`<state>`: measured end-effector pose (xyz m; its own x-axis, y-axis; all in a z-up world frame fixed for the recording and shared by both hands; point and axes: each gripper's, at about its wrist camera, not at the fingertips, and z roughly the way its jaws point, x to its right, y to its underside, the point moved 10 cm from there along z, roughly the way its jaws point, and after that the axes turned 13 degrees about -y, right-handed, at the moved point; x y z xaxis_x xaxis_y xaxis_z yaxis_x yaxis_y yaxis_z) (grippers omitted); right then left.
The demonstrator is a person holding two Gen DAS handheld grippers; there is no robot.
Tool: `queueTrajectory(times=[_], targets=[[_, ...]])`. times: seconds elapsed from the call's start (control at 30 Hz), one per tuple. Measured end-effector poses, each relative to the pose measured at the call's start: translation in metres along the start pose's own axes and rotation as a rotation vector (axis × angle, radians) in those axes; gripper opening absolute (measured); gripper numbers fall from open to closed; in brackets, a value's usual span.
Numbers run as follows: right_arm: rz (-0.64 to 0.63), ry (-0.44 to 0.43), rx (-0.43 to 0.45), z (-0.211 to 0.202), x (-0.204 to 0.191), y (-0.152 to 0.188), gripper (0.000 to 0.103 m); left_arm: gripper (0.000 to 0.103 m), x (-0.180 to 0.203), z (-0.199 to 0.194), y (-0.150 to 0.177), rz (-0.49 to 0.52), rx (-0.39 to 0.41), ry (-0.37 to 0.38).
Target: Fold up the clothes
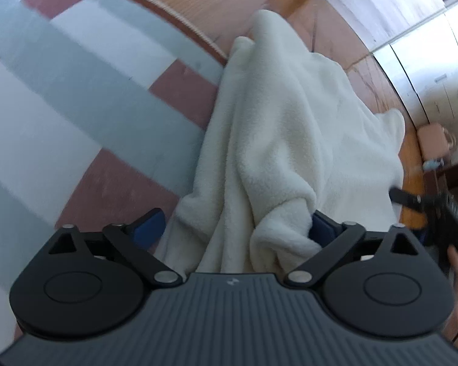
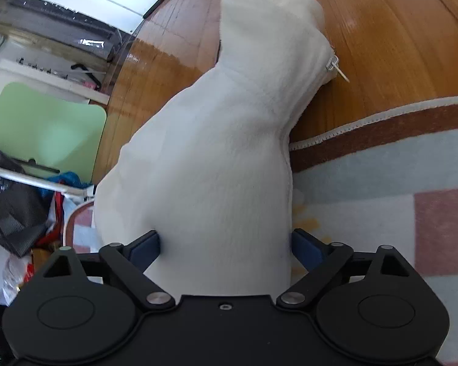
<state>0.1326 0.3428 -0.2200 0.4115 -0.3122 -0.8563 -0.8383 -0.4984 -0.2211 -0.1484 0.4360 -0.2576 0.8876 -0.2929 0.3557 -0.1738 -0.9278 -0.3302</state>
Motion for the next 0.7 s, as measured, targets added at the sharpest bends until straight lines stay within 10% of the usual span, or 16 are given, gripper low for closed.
queueTrajectory(times=[0.13, 0.27, 0.4, 0.7], targets=[[-0.018, -0.037, 0.011, 0.018, 0.002, -0.007, 0.102, 0.099, 0.010, 0.005, -0.010, 0.043, 0.022, 0.052], [-0.134, 0.022, 0.033, 0.032, -0.008, -0.012, 0.097, 0.054, 0.030, -0.004, -0.008, 0.157, 0.077, 0.087], [-0.383, 0.079, 0.072, 0.019, -0.045, -0.002, 0.063, 0.051, 0.046, -0.025, -0.006, 0.223, 0.159, 0.091], [-0.637, 0.161, 0.187, -0.055, -0.123, 0.001, 0.061, 0.050, 0.124, -0.082, 0.001, 0.403, 0.232, 0.112]])
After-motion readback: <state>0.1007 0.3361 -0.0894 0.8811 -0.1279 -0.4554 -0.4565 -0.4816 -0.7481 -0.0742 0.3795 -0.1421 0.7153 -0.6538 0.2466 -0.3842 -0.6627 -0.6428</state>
